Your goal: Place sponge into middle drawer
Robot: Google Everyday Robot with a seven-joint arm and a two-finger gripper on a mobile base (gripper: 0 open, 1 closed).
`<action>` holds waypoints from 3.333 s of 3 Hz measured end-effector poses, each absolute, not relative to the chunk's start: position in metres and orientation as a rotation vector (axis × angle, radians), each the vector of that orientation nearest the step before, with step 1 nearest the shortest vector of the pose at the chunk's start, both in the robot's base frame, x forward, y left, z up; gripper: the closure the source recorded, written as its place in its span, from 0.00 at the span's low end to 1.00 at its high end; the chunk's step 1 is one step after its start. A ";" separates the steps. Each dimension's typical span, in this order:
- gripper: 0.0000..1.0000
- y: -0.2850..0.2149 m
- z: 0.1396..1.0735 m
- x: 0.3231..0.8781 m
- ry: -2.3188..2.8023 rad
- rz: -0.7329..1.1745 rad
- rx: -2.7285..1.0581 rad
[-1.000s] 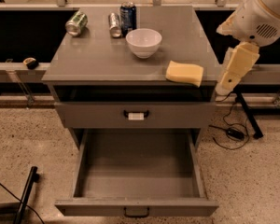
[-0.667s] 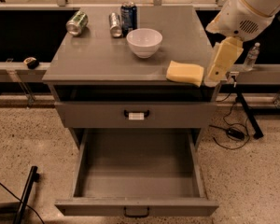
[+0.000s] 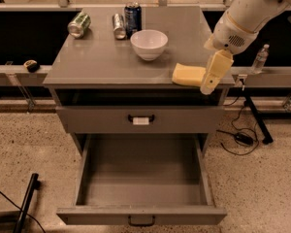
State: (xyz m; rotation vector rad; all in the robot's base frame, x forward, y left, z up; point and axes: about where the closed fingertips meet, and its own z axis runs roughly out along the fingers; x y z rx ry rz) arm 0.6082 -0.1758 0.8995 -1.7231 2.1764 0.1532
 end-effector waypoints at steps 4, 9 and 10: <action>0.42 -0.167 0.839 0.632 2.237 0.256 -1.678; 1.00 -0.168 0.883 0.576 1.978 0.010 -1.729; 1.00 -0.173 0.863 0.577 1.995 0.122 -1.691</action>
Offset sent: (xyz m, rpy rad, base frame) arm 0.0243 0.0048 -0.0597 0.0282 0.0908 -0.0413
